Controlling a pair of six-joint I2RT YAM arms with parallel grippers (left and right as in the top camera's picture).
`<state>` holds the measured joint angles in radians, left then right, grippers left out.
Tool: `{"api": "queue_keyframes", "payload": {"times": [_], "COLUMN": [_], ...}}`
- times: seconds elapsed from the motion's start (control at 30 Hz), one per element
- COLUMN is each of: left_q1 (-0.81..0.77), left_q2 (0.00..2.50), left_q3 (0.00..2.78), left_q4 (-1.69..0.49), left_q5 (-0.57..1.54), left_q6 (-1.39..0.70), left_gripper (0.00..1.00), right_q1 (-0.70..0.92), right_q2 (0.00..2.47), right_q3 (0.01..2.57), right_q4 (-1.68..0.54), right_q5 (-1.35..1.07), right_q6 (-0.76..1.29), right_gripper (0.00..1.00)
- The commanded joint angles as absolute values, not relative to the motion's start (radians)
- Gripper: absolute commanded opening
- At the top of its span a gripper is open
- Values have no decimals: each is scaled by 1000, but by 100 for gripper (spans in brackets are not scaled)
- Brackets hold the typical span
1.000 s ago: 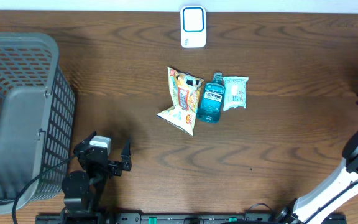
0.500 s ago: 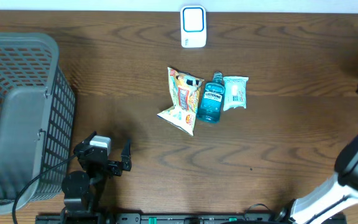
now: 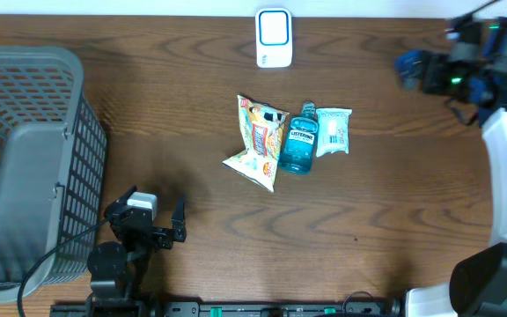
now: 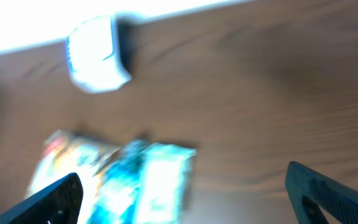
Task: Scan the item barcode
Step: 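Move the right gripper to the mint-green wipes pack and grasp it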
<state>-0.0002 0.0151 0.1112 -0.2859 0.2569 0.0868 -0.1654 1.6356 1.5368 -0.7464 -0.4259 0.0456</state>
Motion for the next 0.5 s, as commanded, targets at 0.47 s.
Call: {"api": "queue_keyframes", "payload": {"times": [0.47], "left_q1": [6], "left_q2": [10], "left_q3": [95], "left_q4": [-306], "left_q5": [262], "left_q6": [101], "left_gripper": [98], "right_q1": [344], "right_q2": [1652], "right_q3": [1503], "right_q4": [-990], "right_q5": [269], "right_q6": [-126], "right_gripper": [99]}}
